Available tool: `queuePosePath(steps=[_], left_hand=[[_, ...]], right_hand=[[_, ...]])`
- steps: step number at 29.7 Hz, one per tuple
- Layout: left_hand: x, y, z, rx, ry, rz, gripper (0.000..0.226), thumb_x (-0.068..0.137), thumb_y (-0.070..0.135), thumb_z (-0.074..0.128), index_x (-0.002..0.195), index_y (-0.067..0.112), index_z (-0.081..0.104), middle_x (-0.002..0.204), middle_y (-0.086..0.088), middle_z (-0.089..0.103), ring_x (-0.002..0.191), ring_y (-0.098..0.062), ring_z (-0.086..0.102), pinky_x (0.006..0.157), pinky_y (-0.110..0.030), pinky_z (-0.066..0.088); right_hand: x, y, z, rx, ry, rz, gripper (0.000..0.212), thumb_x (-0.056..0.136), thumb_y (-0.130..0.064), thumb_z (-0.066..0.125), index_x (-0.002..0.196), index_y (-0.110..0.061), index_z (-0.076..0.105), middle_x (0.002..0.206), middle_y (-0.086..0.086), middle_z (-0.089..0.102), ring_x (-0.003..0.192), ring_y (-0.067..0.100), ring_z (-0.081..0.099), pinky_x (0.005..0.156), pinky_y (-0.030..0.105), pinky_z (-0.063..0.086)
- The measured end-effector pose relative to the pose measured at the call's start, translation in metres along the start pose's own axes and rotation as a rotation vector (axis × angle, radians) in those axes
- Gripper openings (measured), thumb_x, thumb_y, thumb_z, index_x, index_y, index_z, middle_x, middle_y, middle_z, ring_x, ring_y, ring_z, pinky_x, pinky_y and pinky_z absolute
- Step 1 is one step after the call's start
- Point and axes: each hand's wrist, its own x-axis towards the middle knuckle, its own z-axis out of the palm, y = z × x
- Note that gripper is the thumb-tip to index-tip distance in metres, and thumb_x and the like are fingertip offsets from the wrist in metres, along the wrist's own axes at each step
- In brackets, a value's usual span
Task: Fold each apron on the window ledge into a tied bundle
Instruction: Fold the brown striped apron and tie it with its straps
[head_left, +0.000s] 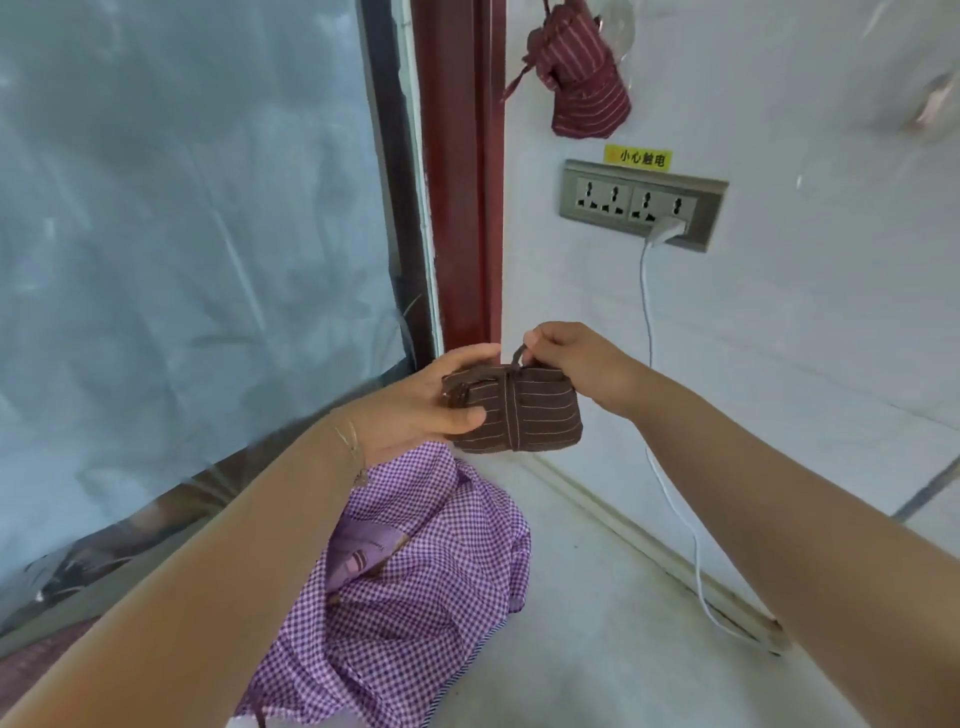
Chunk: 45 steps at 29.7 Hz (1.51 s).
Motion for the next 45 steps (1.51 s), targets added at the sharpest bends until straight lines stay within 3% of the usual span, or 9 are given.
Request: queuePosePath(steps=[3, 8, 12, 19, 31, 35, 38, 42, 45], left_hand=[[0.028, 0.018, 0.022, 0.054, 0.162, 0.071, 0.061, 0.082, 0.002, 0.071, 0.129, 0.035, 0.053, 0.123, -0.004, 0.062, 0.111, -0.022, 0.063, 0.091, -0.043, 0.054], [0.058, 0.050, 0.035, 0.137, 0.532, 0.205, 0.031, 0.087, 0.012, 0.066, 0.111, 0.030, 0.059, 0.107, -0.001, 0.066, 0.095, -0.018, 0.067, 0.078, -0.030, 0.058], [0.076, 0.075, 0.052, 0.279, 0.634, 0.379, 0.033, 0.086, 0.014, 0.067, 0.114, 0.030, 0.056, 0.103, 0.007, 0.064, 0.090, -0.010, 0.065, 0.075, -0.027, 0.058], [0.100, 0.137, 0.066, 0.488, 0.779, 0.595, 0.024, 0.088, 0.024, 0.067, 0.107, 0.029, 0.054, 0.094, 0.013, 0.060, 0.084, -0.006, 0.060, 0.065, -0.012, 0.049], [0.136, 0.182, 0.107, 0.608, 0.653, 0.744, 0.025, 0.091, 0.011, 0.054, 0.108, 0.028, 0.060, 0.113, 0.011, 0.060, 0.104, -0.011, 0.057, 0.091, -0.032, 0.049], [0.154, 0.170, 0.127, 0.568, 0.565, 0.747, 0.028, 0.089, -0.001, 0.049, 0.091, 0.018, 0.069, 0.120, 0.005, 0.061, 0.133, -0.005, 0.040, 0.093, 0.003, 0.026], [0.159, 0.175, 0.140, 0.496, 0.489, 0.734, 0.030, 0.091, 0.000, 0.048, 0.093, 0.016, 0.073, 0.115, 0.010, 0.059, 0.132, 0.003, 0.035, 0.088, 0.009, 0.020], [0.160, 0.196, 0.160, 0.469, 0.294, 0.706, 0.023, 0.090, 0.013, 0.061, 0.111, 0.020, 0.066, 0.118, 0.011, 0.053, 0.118, 0.000, 0.048, 0.102, -0.016, 0.038], [0.158, 0.204, 0.165, 0.564, 0.152, 0.599, 0.051, 0.079, 0.019, 0.076, 0.124, 0.022, 0.053, 0.134, 0.001, 0.042, 0.117, -0.008, 0.051, 0.103, -0.028, 0.044]], right_hand=[[0.002, -0.002, -0.027, 0.133, 0.083, 0.009, 0.024, 0.100, -0.029, 0.048, 0.088, -0.012, 0.058, 0.093, 0.008, 0.061, 0.076, 0.016, 0.053, 0.069, 0.028, 0.042], [-0.020, -0.013, -0.053, -0.489, 0.730, -0.437, 0.016, 0.094, -0.032, 0.058, 0.099, -0.017, 0.062, 0.102, -0.003, 0.056, 0.095, 0.013, 0.050, 0.077, 0.027, 0.041], [-0.023, -0.016, -0.040, -0.662, 0.596, -0.285, 0.034, 0.087, -0.044, 0.064, 0.101, -0.013, 0.065, 0.102, 0.004, 0.060, 0.100, 0.022, 0.052, 0.078, 0.033, 0.044], [-0.007, -0.080, -0.100, -0.232, 0.420, -0.104, 0.022, 0.085, -0.033, 0.070, 0.092, -0.013, 0.063, 0.077, -0.006, 0.058, 0.071, 0.010, 0.054, 0.060, 0.020, 0.040], [-0.031, -0.082, -0.161, -0.194, 0.475, -0.013, 0.033, 0.086, -0.032, 0.069, 0.084, 0.001, 0.065, 0.071, 0.006, 0.055, 0.064, 0.018, 0.047, 0.056, 0.026, 0.033], [-0.049, -0.065, -0.175, -0.133, 0.415, 0.063, 0.026, 0.087, -0.029, 0.069, 0.080, -0.005, 0.062, 0.072, 0.005, 0.053, 0.063, 0.016, 0.045, 0.056, 0.024, 0.031], [-0.065, -0.059, -0.191, -0.044, 0.459, 0.000, 0.030, 0.086, -0.025, 0.070, 0.069, -0.010, 0.051, 0.068, 0.002, 0.049, 0.065, 0.017, 0.044, 0.059, 0.026, 0.031], [-0.085, -0.056, -0.213, 0.022, 0.672, -0.131, 0.022, 0.087, -0.020, 0.069, 0.070, -0.014, 0.056, 0.067, -0.005, 0.056, 0.063, 0.011, 0.051, 0.062, 0.022, 0.038], [-0.089, -0.056, -0.221, -0.090, 0.815, -0.162, 0.019, 0.086, -0.021, 0.068, 0.071, -0.016, 0.057, 0.066, -0.005, 0.055, 0.058, 0.009, 0.048, 0.055, 0.019, 0.037]])
